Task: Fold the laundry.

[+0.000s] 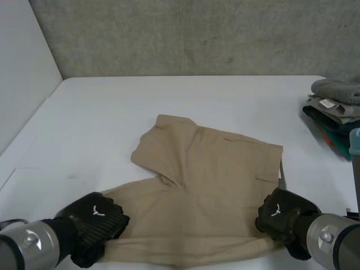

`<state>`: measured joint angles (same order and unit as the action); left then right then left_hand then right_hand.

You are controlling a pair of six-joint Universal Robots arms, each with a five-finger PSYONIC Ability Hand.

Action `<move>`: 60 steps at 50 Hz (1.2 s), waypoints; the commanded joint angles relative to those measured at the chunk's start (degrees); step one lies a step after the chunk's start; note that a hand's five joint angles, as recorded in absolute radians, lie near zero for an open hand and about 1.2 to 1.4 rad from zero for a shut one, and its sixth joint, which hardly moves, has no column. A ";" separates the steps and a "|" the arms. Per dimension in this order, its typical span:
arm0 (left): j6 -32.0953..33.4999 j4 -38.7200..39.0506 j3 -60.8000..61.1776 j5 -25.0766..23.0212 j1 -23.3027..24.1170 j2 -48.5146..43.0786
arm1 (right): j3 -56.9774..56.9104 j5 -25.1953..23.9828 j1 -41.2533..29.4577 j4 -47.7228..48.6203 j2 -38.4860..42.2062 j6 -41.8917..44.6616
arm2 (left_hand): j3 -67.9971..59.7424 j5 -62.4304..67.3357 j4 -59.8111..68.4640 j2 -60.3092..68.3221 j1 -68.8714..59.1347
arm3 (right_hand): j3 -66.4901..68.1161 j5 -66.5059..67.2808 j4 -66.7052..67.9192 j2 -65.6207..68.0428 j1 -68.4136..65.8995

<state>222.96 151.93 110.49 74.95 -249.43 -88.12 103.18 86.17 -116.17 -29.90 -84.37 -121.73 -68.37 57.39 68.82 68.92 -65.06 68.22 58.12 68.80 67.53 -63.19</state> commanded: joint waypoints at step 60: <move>-16.50 50.57 -31.30 5.91 9.76 -35.72 | -6.68 0.83 16.50 38.52 20.75 -26.83 | 58.37 -57.39 -58.82 -58.92 55.06 | 11.78 11.88 11.20 12.47 -16.81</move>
<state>206.49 202.91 79.25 80.63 -239.74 -124.49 95.23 81.32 -101.88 6.22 -62.33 -157.91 -12.21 2.83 11.69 11.91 -11.51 64.97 52.82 65.01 65.62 -59.22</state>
